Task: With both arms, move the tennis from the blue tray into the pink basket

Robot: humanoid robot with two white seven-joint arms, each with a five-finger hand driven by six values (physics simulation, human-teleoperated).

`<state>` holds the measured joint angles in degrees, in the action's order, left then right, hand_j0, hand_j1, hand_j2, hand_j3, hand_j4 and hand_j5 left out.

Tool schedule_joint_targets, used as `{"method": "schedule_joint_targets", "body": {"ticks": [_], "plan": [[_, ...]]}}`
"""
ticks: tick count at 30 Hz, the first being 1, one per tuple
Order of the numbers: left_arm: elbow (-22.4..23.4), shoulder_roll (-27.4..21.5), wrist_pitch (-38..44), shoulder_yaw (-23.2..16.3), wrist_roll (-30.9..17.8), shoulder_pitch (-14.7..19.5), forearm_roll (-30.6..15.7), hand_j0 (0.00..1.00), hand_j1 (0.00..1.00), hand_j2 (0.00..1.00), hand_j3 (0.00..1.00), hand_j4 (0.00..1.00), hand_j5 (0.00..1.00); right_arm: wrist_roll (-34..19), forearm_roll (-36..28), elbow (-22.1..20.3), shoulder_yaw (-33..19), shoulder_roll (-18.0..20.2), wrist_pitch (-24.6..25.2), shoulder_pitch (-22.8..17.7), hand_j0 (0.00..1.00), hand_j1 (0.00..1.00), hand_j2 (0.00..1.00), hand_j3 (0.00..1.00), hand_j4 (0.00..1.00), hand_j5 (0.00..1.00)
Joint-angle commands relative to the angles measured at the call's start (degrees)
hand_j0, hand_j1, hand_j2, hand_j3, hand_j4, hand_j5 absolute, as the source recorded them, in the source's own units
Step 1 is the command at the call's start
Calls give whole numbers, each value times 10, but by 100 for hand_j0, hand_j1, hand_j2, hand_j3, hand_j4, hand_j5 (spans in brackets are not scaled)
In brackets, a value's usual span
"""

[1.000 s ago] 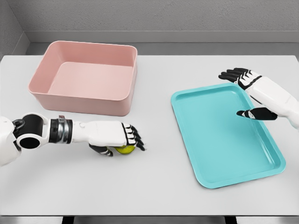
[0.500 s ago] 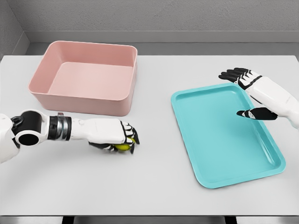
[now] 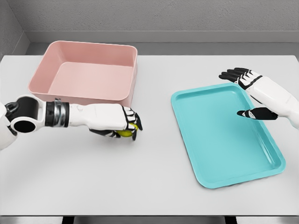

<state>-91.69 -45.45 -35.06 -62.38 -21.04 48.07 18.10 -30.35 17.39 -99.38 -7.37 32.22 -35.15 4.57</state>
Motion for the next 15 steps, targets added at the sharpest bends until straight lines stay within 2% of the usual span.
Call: {"method": "schedule_joint_targets", "body": {"ticks": [1, 10, 15], "plan": [[-4, -3, 1, 1, 0, 2, -13, 56, 56, 56, 56, 56, 56, 0, -4, 0, -1, 0, 2, 0, 100, 100, 100, 100, 100, 100], [5, -6, 1, 3, 0, 46, -35, 57, 57, 57, 57, 57, 57, 0, -4, 0, -1, 0, 2, 0, 100, 100, 100, 100, 100, 100], [36, -6, 1, 7, 0, 67, -44, 57, 57, 57, 57, 57, 57, 0, -4, 0, -1, 0, 2, -1, 100, 100, 100, 100, 100, 100]]}}
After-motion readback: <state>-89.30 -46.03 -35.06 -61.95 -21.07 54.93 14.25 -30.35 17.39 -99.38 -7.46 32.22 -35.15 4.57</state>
